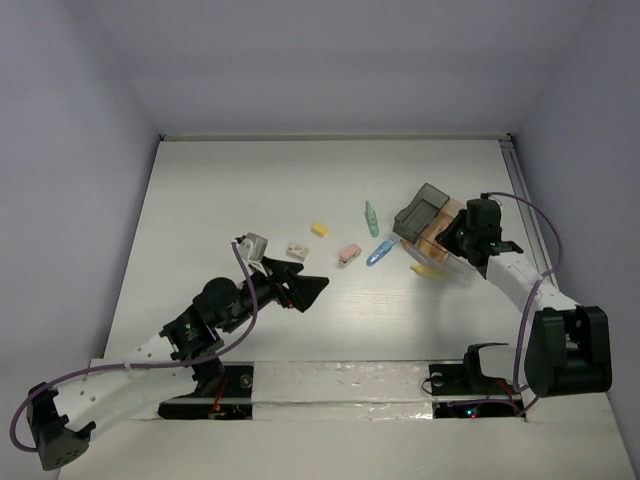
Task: Sort the stationery into containers
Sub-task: Place the pen in the storage box, then pick up the pen from the center of the board.
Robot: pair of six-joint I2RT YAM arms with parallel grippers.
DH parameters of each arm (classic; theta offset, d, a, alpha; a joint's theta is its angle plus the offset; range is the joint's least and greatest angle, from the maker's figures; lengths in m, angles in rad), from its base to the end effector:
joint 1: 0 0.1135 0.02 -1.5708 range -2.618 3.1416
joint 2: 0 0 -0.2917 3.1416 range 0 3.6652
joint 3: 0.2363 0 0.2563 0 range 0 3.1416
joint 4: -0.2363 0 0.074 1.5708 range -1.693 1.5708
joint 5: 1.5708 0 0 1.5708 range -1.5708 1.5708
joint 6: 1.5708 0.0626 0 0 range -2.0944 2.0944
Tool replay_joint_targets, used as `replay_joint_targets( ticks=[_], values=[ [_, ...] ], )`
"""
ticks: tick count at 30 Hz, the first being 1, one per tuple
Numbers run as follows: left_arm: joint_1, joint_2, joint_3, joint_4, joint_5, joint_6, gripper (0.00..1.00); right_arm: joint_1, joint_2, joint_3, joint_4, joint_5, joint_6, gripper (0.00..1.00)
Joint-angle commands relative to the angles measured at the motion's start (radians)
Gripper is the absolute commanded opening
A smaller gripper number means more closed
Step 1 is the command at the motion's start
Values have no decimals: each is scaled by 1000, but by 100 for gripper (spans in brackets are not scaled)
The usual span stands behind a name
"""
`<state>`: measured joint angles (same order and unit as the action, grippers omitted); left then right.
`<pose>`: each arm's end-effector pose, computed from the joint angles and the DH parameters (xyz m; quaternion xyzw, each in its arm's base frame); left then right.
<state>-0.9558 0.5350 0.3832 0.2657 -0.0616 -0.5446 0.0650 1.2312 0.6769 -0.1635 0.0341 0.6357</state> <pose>0.0955 -0.1285 0.2994 0.1134 0.6561 -0.4935 0.5596 0.2687 0.0154 0.2186 0.2630 0.8715 0.1274 0.3938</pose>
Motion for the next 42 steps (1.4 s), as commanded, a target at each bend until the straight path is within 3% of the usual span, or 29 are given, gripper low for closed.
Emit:
replay_joint_targets(
  ticks=[1, 3, 7, 8, 13, 20, 25, 27, 28, 29, 31, 34, 39, 42],
  values=[
    [-4, 2, -10, 70, 16, 21, 99, -22, 25, 62, 56, 12, 9, 8],
    [-4, 6, -13, 72, 14, 23, 99, -22, 36, 78, 61, 15, 9, 13],
    [-4, 17, -14, 76, 14, 25, 99, -22, 43, 96, 65, 30, 1, 50],
    [-4, 20, -12, 78, 14, 25, 99, -31, 48, 104, 53, 32, -4, 54],
    [-4, 36, -4, 76, 13, 31, 99, -31, 48, 118, 41, 39, -25, 68],
    [-4, 26, 6, 63, -12, 34, 99, -31, -25, 121, 29, -34, -65, 70],
    [-4, 40, 16, 61, -23, 32, 99, -19, -65, 125, -42, -152, -122, 70],
    [-4, 51, 19, 70, -21, 31, 99, -19, -117, 112, -82, -158, -143, 63],
    [-4, 66, 20, 75, -18, 31, 98, -10, -136, 93, -97, -172, -149, 56],
    [-4, 75, 22, 81, -15, 31, 97, -10, -157, 84, -119, -186, -154, 41],
    [-4, 106, 22, 105, -3, 29, 93, 1, -202, 60, -145, -216, -168, 20],
    [-4, 149, 29, 133, 14, 28, 82, 42, -213, 44, -192, -255, -194, 7],
    [-4, 194, 40, 159, 29, 20, 63, 179, -156, 52, -196, -208, -199, 6],
    [-4, 203, 37, 167, 26, 12, 61, 277, -82, 65, -145, -158, -171, 21]
  ],
)
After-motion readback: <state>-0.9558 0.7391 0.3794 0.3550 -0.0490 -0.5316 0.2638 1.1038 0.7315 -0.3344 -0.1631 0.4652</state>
